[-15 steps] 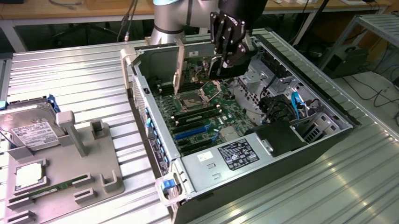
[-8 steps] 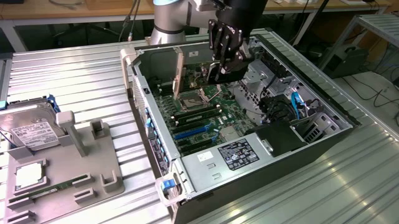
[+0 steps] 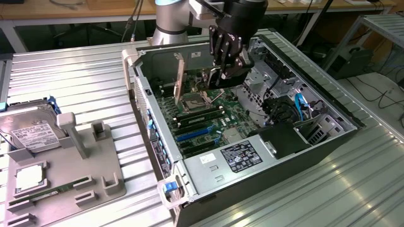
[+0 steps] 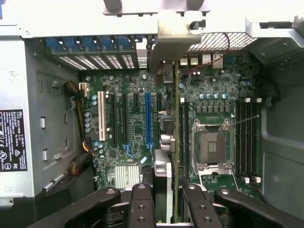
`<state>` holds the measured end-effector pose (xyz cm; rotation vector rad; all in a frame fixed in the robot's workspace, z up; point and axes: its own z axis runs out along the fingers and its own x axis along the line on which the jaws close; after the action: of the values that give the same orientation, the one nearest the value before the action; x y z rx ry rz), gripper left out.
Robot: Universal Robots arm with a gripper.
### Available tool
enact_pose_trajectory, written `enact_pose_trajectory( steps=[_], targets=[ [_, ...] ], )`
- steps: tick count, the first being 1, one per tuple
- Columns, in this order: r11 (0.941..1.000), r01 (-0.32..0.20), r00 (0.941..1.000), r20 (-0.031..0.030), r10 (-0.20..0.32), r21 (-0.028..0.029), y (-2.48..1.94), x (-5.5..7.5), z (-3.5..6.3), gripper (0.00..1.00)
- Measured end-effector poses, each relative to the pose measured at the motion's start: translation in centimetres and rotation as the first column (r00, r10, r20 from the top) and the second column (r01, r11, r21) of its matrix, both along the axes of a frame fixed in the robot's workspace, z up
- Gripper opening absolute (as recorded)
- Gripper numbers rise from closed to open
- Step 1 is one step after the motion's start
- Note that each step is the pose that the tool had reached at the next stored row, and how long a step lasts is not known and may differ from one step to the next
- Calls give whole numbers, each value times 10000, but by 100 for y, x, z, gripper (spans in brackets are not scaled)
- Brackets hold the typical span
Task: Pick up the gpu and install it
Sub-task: 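Insert the gpu into the slot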
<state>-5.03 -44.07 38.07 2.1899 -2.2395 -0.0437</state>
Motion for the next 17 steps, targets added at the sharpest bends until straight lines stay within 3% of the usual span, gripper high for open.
enact_pose_trajectory(
  steps=[4, 7, 12, 17],
  targets=[
    [10000, 1, 9999, 121, -1, 1, 2, -4, -39, 28],
    [10000, -8, 9996, 297, 8, 0, 8, -21, -70, 28],
    [9994, -345, 9989, 307, 344, 6, 12, -43, -150, 28],
    [9994, -336, 9990, 307, 336, -2, 37, -185, -241, 28]
  ],
)
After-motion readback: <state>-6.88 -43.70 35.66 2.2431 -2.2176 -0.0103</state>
